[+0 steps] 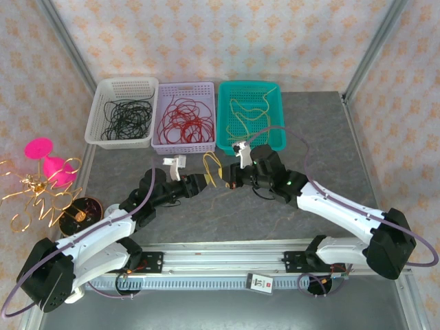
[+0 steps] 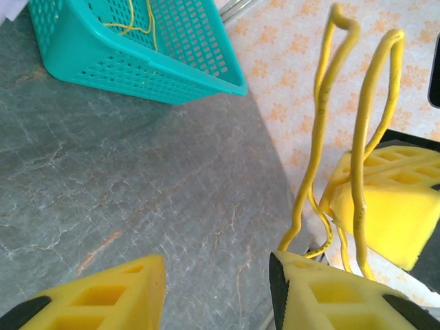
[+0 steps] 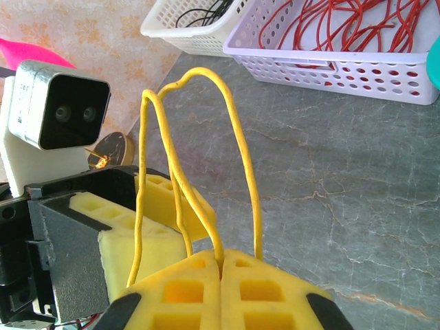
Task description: Untangle the cables
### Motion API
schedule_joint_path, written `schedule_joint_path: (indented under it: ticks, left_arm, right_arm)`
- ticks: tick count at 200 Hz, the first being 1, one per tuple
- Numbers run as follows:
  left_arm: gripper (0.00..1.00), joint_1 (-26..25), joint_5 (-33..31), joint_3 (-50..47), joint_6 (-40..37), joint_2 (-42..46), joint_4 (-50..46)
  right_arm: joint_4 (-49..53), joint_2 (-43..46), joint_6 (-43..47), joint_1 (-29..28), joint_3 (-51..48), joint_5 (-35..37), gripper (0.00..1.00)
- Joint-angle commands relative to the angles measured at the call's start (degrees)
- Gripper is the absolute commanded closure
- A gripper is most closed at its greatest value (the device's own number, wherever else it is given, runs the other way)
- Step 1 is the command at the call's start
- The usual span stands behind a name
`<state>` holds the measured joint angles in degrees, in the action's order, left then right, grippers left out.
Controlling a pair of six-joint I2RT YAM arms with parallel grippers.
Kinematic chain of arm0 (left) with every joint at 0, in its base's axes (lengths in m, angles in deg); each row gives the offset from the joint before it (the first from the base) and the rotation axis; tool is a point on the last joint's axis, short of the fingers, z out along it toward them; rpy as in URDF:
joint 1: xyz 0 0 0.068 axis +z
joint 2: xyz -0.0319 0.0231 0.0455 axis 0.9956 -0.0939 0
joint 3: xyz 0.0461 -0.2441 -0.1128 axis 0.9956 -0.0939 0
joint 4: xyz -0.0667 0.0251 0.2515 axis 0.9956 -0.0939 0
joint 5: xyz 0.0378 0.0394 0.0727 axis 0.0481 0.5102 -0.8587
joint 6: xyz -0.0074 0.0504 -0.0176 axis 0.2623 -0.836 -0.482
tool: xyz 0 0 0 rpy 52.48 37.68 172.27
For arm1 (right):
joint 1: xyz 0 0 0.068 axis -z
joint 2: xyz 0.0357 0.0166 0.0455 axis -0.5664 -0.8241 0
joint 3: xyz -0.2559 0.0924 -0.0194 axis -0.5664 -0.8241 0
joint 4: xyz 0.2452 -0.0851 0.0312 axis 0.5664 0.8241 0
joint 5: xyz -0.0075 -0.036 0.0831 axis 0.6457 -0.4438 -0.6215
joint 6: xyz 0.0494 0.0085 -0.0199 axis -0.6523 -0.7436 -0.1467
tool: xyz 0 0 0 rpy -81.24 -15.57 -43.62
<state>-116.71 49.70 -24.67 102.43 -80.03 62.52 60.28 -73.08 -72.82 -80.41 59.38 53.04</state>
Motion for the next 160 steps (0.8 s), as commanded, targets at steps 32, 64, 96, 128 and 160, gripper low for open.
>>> schedule_joint_path:
  ticks: [32,64,96,128,160]
  left_arm:
    - [0.56,0.51,2.65,-0.22,0.75,-0.37,4.23]
    - [0.56,0.54,1.34,-0.39,0.63,1.30,0.84]
    - [0.56,0.74,-1.45,-0.74,0.03,4.80,-4.88]
    - [0.56,1.16,-1.11,-2.18,1.37,7.17,-4.45]
    - [0.54,1.12,1.87,-2.79,3.04,7.03,-0.26]
  right_arm:
    - [-3.01,0.84,-0.47,0.21,-0.51,-2.29,1.00]
    - [-2.92,0.83,-0.54,0.38,-0.79,-1.72,1.00]
    - [-3.32,0.83,-0.80,0.62,-0.96,-1.84,1.00]
    - [-4.23,0.44,-1.26,0.91,-1.17,-2.68,1.00]
    - [-4.51,-0.29,-1.40,1.09,-0.88,-3.36,1.00]
